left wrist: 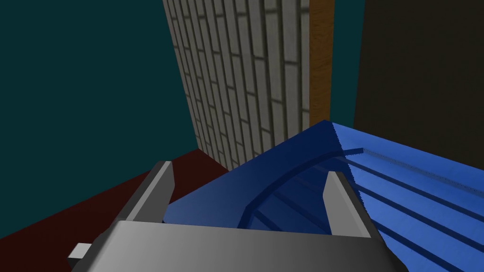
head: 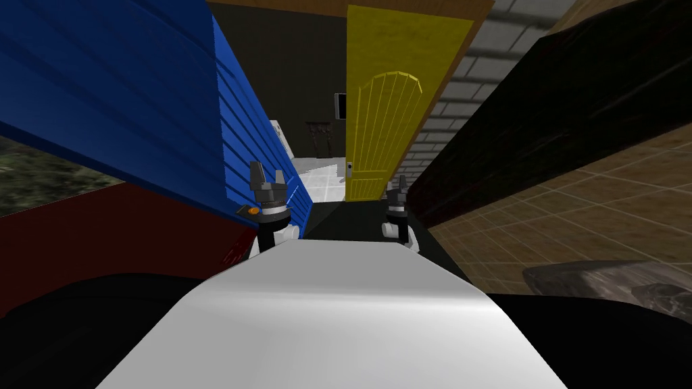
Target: Pull the door open
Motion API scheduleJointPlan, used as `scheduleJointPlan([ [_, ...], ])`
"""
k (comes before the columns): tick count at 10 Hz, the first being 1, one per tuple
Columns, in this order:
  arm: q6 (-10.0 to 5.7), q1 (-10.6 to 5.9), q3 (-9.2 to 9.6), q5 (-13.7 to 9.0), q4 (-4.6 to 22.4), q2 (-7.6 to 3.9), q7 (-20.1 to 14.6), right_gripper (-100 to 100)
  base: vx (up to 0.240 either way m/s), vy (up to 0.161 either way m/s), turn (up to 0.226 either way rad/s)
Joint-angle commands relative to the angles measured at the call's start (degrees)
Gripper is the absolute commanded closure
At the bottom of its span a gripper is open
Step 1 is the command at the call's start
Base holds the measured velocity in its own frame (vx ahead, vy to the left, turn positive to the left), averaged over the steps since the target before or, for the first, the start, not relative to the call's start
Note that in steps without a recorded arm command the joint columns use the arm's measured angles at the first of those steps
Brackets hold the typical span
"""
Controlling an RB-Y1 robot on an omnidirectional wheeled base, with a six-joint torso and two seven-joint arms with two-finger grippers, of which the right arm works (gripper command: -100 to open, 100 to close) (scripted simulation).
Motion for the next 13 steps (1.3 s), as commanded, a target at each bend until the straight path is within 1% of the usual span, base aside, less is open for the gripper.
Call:
scheduleJointPlan([
  [1, -0.22, -1.75, -0.14, -0.3, 2.9, -0.16, 0.2, -100, 0.071, 0.023, 0.027],
  [2, -0.23, -2.93, -0.25, -0.5, 4.9, -0.29, 0.3, -100, 0.092, 0.018, 0.029],
  [3, -0.23, -2.93, -0.25, -0.5, 5.5, -0.29, 0.3, -100, 0.068, 0.013, 0.018],
  [5, -0.26, -5.46, -0.5, -0.9, 9.4, -0.56, 0.6, -100, 0.062, 0.021, 0.032],
  [6, -0.26, -5.46, -0.5, -0.9, 10.0, -0.56, 0.6, -100, 0.057, 0.017, 0.015],
  [7, -0.27, -6.72, -0.62, -1.1, 12.2, -0.69, 0.7, -100, 0.067, 0.012, 0.017],
  [8, -0.29, -8.01, -0.74, -1.4, 13.7, -0.82, 0.8, -100, 0.09, 0.018, 0.035],
  [9, -0.29, -8.01, -0.74, -1.4, 14.6, -0.82, 0.8, -100, 0.064, 0.025, 0.02],
  [10, -0.3, -9.35, -0.87, -1.6, 16.8, -0.95, 1.0, -100, 0.055, 0.025, 0.022],
  [11, -0.3, -9.35, -0.87, -1.6, 17.0, -0.95, 1.0, -100, 0.04, 0.014, 0.013],
  [13, -0.33, -12.04, -1.13, -2.1, 21.7, -1.2, 1.2, -100, 0.065, 0.018, 0.035],
])
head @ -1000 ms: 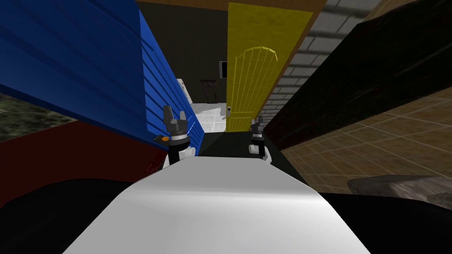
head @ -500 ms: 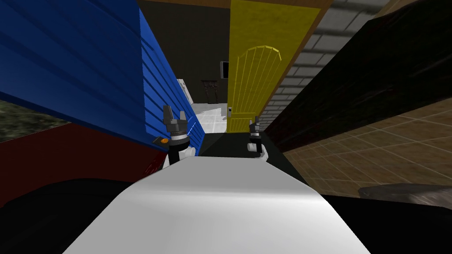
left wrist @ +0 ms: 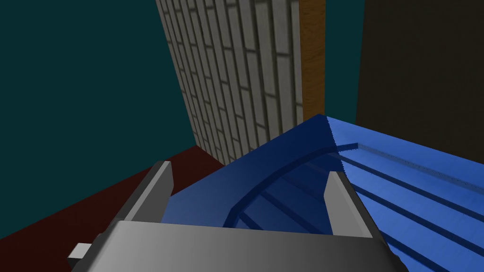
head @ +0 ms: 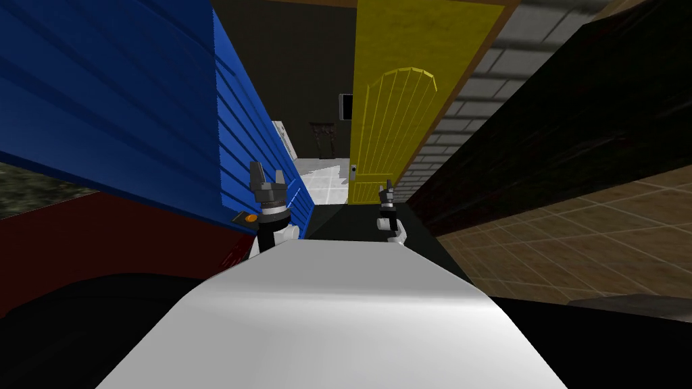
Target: Pull the door open
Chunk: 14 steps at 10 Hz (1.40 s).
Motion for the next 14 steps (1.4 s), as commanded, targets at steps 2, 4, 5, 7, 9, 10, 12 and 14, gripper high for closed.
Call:
scheduleJointPlan([
  [2, 0.58, -3.31, -0.29, -0.6, 4.6, -0.32, 0.3, -100, 0.093, 0.033, 0.039],
  [4, 0.57, -4.69, -0.43, -0.9, 7.5, -0.44, 0.5, -100, 0.074, 0.021, 0.015],
  [5, 0.55, -6.07, -0.56, -1.1, 9.5, -0.55, 0.6, -100, 0.081, 0.029, 0.047],
  [7, 0.54, -7.46, -0.69, -1.3, 12.4, -0.67, 0.7, -100, 0.062, 0.015, 0.018],
  [9, 0.52, -8.84, -0.82, -1.6, 15.0, -0.77, 0.9, -100, 0.049, 0.01, 0.019],
  [10, 0.52, -8.84, -0.82, -1.6, 15.5, -0.77, 0.9, -100, 0.042, 0.008, 0.015],
  [12, 0.49, -11.6, -1.09, -2.0, 19.4, -0.99, 1.1, -100, 0.07, 0.02, 0.034],
  [14, 0.48, -12.96, -1.22, -2.3, 22.4, -1.09, 1.3, -100, 0.062, 0.021, 0.016],
])
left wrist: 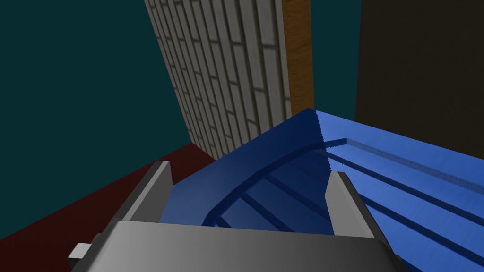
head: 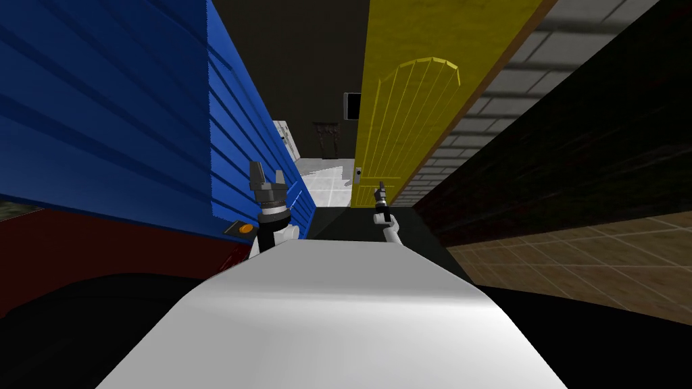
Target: Pull the door open
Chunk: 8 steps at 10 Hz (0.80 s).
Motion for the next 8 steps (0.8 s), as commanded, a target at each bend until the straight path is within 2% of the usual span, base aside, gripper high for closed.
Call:
scheduleJointPlan([
  [1, -0.25, -0.69, -0.08, -0.1, 1.9, -0.08, 0.1, -100, 0.044, 0.009, 0.017],
  [3, -0.28, -3.38, -0.33, -0.6, 5.9, -0.28, 0.3, -100, 0.072, 0.017, 0.031],
  [4, -0.28, -3.38, -0.33, -0.6, 6.7, -0.28, 0.3, -100, 0.061, 0.013, 0.017],
  [7, -0.32, -7.28, -0.71, -1.3, 13.1, -0.55, 0.7, -100, 0.084, 0.021, 0.032],
  [8, -0.32, -7.28, -0.71, -1.3, 13.7, -0.55, 0.7, -100, 0.069, 0.013, 0.016],
])
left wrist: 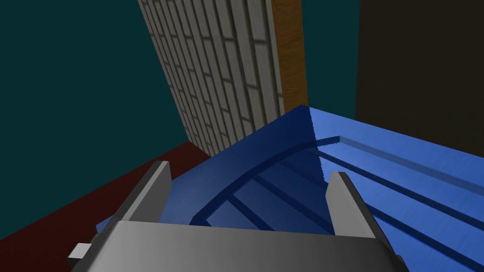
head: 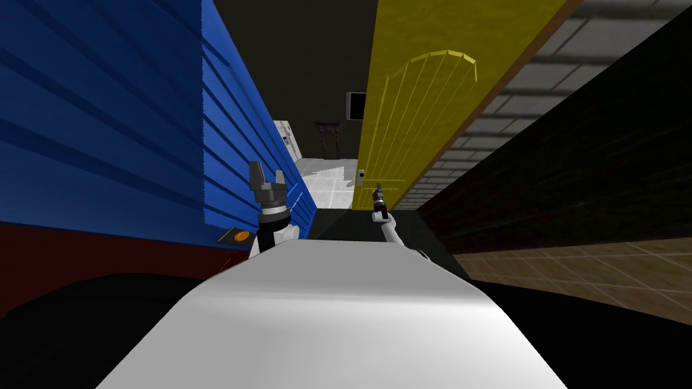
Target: Pull the door open
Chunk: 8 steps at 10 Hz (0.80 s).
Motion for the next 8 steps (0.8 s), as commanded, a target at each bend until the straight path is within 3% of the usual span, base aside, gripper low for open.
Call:
scheduleJointPlan([
  [1, -0.07, -1.67, -0.18, -0.3, 2.9, -0.09, 0.2, -100, 0.06, 0.014, 0.025],
  [7, -0.14, -7.54, -0.74, -1.3, 13.2, -0.48, 0.7, -100, 0.076, 0.016, 0.029],
  [8, -0.14, -7.54, -0.74, -1.3, 13.7, -0.48, 0.7, -100, 0.065, 0.011, 0.009],
])
